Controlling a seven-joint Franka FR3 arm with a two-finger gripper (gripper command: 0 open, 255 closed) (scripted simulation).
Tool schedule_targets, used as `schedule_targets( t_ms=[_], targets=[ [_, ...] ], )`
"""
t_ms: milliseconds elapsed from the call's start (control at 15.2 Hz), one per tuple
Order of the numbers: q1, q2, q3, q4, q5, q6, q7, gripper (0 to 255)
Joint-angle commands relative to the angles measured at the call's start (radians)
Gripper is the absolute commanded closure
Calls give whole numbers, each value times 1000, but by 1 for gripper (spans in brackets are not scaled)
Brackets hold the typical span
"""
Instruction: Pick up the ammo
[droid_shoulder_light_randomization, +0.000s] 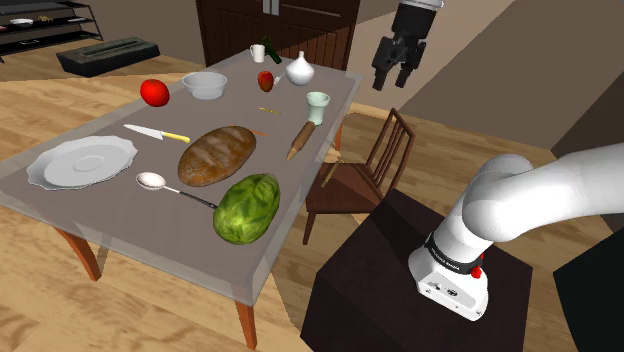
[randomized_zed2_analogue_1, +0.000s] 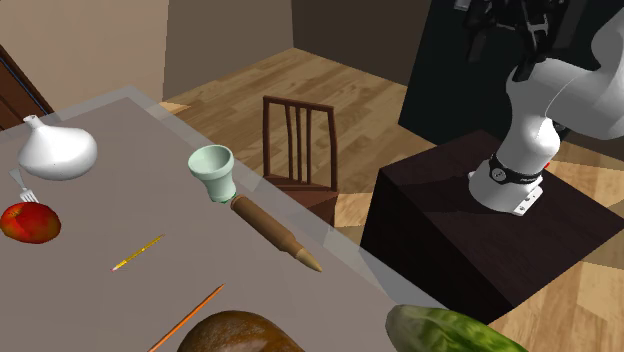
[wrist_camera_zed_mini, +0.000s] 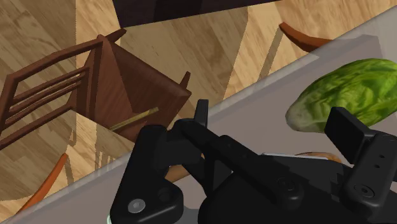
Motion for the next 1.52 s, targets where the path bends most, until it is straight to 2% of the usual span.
schedule_targets(
  t_ms=[0, 726, 1452],
  targets=[
    [0, 0, 0, 0, 0, 0, 0, 0],
    [-47, 352, 76, 34, -5, 294, 227, 0],
    [-85, 758, 90, 226, -61, 475, 452, 0]
  ],
)
